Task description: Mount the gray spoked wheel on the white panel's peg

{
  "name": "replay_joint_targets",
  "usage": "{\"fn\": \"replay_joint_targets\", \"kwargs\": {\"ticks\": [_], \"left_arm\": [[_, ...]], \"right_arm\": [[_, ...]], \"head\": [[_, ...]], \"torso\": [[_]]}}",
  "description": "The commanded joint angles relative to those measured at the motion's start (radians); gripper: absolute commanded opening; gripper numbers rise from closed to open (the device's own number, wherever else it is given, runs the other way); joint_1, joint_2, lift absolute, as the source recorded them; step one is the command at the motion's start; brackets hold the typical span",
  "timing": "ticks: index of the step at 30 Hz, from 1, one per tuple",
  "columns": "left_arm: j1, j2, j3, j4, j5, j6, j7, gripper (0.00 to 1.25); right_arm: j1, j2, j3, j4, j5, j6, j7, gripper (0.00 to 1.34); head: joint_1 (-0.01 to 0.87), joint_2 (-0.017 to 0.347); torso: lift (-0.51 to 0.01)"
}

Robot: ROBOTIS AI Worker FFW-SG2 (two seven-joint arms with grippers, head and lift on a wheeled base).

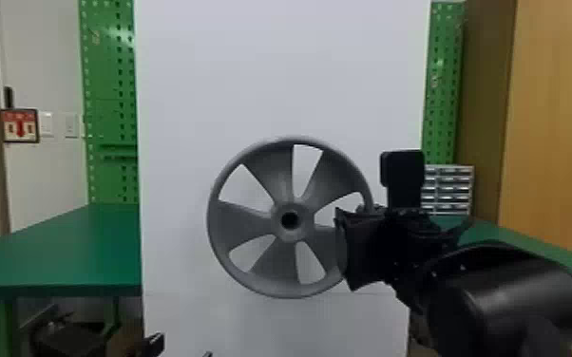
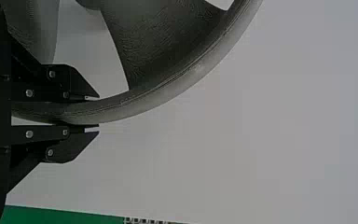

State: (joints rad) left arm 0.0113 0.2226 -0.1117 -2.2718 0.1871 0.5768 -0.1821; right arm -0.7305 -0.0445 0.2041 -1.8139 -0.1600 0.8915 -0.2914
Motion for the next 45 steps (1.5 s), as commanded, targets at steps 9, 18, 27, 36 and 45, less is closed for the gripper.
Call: {"fn": "replay_joint_targets", "kwargs": {"ticks": [9, 18, 27, 36, 45], "left_arm": [[-0.004, 0.003, -0.002, 0.002, 0.0, 0.0, 0.003, 0.77], [-0.004, 0.003, -0.005, 0.002, 0.002, 0.0, 0.006, 0.77], [-0.002, 0.003, -0.005, 0.002, 0.002, 0.0, 0.006, 0.77], [-0.001, 0.003, -0.005, 0.002, 0.002, 0.0, 0.007, 0.77], [-0.001, 0.003, -0.006, 0.002, 0.002, 0.0, 0.007, 0.77]], "right_arm": [[-0.012, 0.006, 0.003, 0.036, -0.006, -0.019, 0.0, 0.16], [-0.015, 0.006, -0.002, 0.05, -0.004, -0.023, -0.002, 0.16], [-0.02, 0.005, 0.0, 0.059, -0.003, -0.031, 0.0, 0.16], [-0.02, 0.005, -0.008, 0.071, -0.001, -0.032, 0.0, 0.16], [-0.023, 0.011, -0.015, 0.094, -0.018, -0.049, 0.0, 0.16]], "head": [[0.123, -0.008], [0.123, -0.008], [0.123, -0.008], [0.123, -0.008], [0.123, -0.008]], "torso": [[-0.406], [-0.406], [-0.406], [-0.406], [-0.406]]}}
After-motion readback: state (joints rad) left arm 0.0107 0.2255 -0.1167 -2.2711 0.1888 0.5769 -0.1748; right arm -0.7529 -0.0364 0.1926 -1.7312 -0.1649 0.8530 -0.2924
